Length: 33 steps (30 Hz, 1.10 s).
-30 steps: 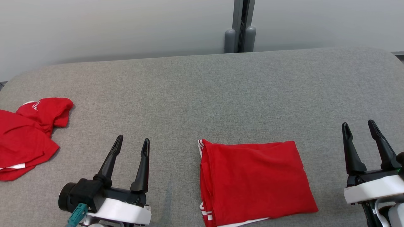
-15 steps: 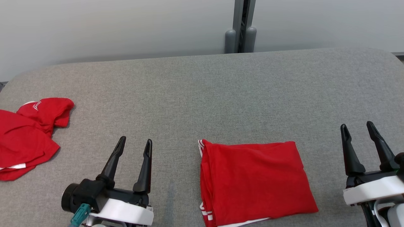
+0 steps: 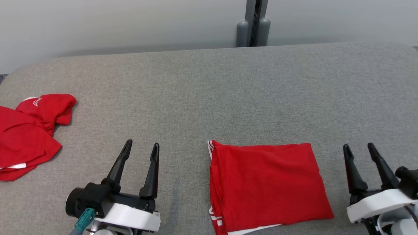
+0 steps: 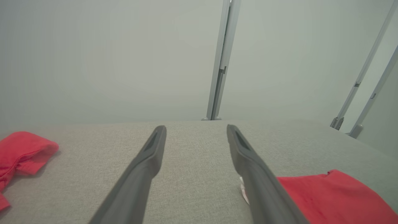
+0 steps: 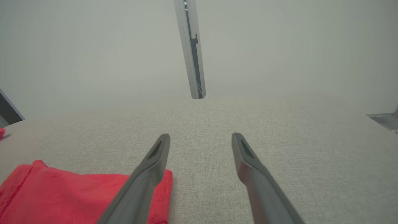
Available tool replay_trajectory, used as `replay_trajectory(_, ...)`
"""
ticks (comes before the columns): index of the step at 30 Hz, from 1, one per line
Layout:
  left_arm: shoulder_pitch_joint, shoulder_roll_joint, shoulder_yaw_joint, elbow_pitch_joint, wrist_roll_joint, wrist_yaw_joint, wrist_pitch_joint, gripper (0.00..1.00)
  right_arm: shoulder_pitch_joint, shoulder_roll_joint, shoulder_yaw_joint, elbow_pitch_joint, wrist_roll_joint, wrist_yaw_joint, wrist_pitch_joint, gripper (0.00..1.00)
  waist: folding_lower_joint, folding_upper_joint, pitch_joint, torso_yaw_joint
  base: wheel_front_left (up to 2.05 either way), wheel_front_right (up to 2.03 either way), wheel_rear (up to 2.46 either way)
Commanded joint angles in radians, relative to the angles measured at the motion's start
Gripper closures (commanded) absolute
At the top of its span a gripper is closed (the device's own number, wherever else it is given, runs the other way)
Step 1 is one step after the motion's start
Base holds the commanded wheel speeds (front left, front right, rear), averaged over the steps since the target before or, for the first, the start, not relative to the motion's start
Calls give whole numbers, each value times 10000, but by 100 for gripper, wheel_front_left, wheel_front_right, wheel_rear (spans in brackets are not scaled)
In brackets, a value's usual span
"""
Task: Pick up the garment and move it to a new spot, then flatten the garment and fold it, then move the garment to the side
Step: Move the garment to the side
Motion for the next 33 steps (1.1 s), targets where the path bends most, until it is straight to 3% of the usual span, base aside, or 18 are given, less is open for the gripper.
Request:
replay_trajectory(1,-181,35,25,15,23,-14,-43,0,-93,9,111,99,116,-4,68,0,0,0,117,55,0,0,0)
replay_trajectory(7,-383,32,18,72,60,-38,-43,0,-186,-215,1132,758,867,-4,687,0,0,0,490,156,0,0,0)
replay_trajectory(22,-655,32,-25,222,138,-28,-43,0,-722,-363,2469,1863,2136,-4,1122,0,0,0,773,323,0,0,0)
replay_trajectory(23,-654,33,-30,229,144,-25,-43,0,-751,-371,2524,1932,2189,-4,1134,18,0,0,766,329,0,0,0)
replay_trajectory(24,-650,33,-29,229,150,-18,-43,0,-779,-385,2574,1981,2236,-4,1139,79,0,0,766,328,0,0,0)
replay_trajectory(25,-648,32,-30,232,158,-16,-43,0,-809,-425,2614,2033,2246,-4,1111,100,0,0,769,328,0,0,0)
replay_trajectory(33,-700,30,-68,146,275,-76,-43,0,-1251,-749,2783,2266,2127,-5,763,100,0,0,853,161,0,0,0)
